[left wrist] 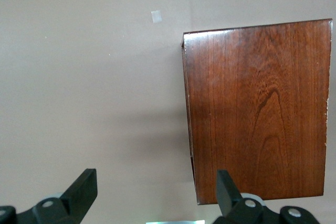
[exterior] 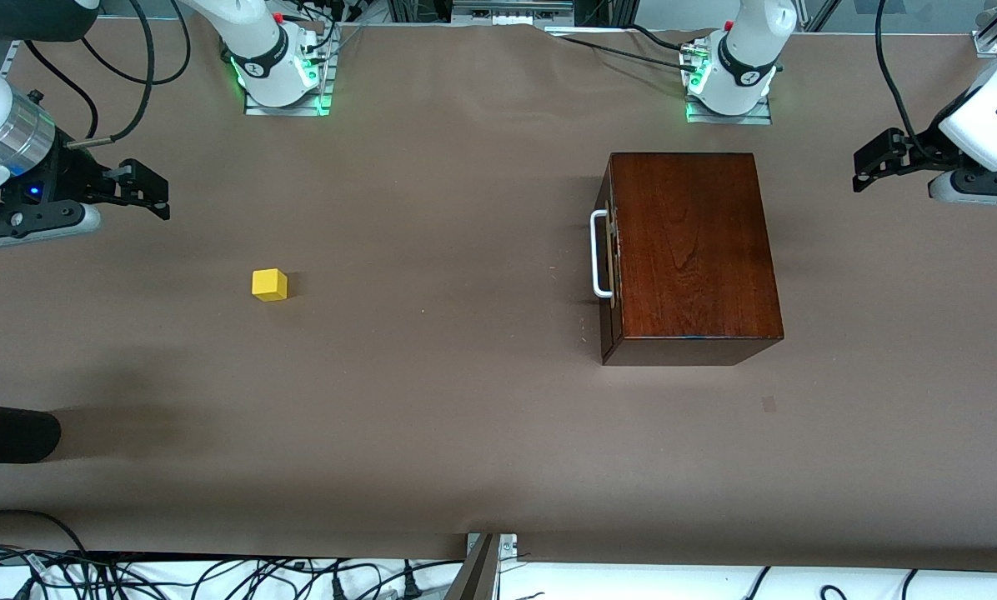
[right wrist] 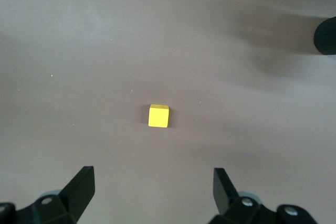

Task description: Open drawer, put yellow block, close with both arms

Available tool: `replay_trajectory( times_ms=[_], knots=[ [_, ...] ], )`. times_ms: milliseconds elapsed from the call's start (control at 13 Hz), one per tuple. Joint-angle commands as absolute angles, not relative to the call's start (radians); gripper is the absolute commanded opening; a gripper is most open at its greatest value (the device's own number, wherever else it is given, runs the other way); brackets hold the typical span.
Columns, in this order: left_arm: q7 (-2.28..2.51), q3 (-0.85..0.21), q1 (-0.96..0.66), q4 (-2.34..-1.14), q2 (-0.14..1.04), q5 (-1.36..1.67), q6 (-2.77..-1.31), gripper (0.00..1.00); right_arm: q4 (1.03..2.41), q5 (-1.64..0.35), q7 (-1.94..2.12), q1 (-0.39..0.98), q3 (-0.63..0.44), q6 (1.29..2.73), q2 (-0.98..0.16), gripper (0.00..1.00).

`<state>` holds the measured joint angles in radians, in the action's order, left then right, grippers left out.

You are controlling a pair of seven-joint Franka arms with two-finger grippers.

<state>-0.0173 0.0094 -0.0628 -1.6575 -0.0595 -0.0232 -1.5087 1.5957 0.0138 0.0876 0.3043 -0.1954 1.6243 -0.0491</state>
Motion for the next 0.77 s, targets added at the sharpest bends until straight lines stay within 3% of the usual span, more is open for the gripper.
replay_trajectory(
  times_ms=[0,695],
  knots=[
    [-0.009,0.012,-0.061,-1.669,-0.071,-0.02,-1.49,1.0,1.569,0.021,0.089,0.304,-0.193,1.603,-0.058,1.0],
    [-0.061,-0.005,-0.1,-1.572,0.044,-0.006,-1.394,1.0,1.569,0.021,0.087,0.304,-0.193,1.603,-0.06,1.0]
  ],
)
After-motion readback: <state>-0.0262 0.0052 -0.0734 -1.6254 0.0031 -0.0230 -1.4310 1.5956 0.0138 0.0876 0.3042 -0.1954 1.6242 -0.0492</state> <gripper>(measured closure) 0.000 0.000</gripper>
